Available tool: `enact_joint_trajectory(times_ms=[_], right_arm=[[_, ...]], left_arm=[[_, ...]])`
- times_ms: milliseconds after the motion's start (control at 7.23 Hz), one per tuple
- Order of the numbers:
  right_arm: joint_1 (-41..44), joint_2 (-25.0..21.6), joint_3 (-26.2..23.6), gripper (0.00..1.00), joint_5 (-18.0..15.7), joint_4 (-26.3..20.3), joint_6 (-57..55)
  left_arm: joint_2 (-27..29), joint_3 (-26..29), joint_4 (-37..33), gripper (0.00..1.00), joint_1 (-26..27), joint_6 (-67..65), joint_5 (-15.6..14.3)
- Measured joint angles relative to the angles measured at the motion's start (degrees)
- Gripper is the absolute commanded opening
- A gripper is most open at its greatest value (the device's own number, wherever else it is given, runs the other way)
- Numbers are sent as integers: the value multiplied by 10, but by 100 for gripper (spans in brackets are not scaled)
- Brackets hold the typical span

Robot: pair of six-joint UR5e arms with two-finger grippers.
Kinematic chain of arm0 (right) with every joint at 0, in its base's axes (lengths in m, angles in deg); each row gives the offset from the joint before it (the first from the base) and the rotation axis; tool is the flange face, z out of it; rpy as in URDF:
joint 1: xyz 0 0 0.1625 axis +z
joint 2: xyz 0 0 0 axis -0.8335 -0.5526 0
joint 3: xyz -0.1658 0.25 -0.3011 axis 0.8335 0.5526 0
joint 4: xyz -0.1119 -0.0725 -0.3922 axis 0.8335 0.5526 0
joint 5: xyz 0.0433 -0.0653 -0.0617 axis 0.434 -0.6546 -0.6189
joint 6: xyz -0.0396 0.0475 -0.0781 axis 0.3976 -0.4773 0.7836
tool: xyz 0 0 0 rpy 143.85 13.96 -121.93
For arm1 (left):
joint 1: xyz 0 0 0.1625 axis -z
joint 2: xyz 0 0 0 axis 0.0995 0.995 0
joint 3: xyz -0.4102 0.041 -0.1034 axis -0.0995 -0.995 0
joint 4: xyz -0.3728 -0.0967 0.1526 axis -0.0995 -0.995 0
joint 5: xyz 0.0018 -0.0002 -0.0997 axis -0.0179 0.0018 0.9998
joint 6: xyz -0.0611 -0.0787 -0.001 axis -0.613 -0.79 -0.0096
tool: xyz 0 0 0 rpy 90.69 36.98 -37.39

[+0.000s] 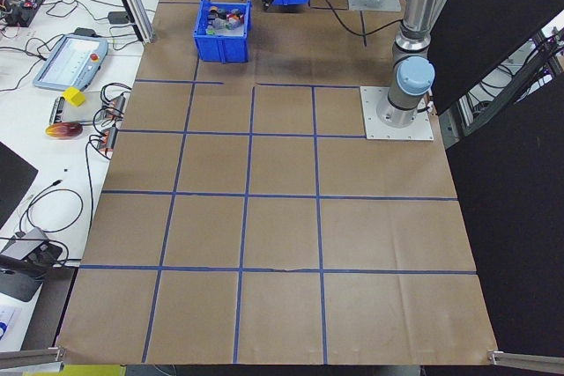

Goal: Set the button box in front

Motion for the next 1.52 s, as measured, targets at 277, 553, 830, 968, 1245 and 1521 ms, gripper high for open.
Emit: enact_joint_trajectory(times_ms=[277, 553, 830, 968, 1245, 1521], right_arm=[[97, 5, 0, 4, 0, 8, -90], [193, 23, 0, 5, -2, 38, -154], [284, 48, 1, 5, -6, 69, -217], [315, 59, 1, 5, -7, 78, -240], [340, 84, 1, 8, -7, 96, -269], [344, 104, 1, 50, -6, 102, -293]], left_arm=[[-48, 10, -74, 99, -34, 256, -28], [-91, 6, -90, 99, -52, 459, -34], [-122, -4, -98, 99, -64, 560, -37], [-127, -5, -104, 99, -67, 588, -52], [-128, -7, -104, 99, -69, 634, -89], [-129, -6, -102, 99, -70, 642, -95]])
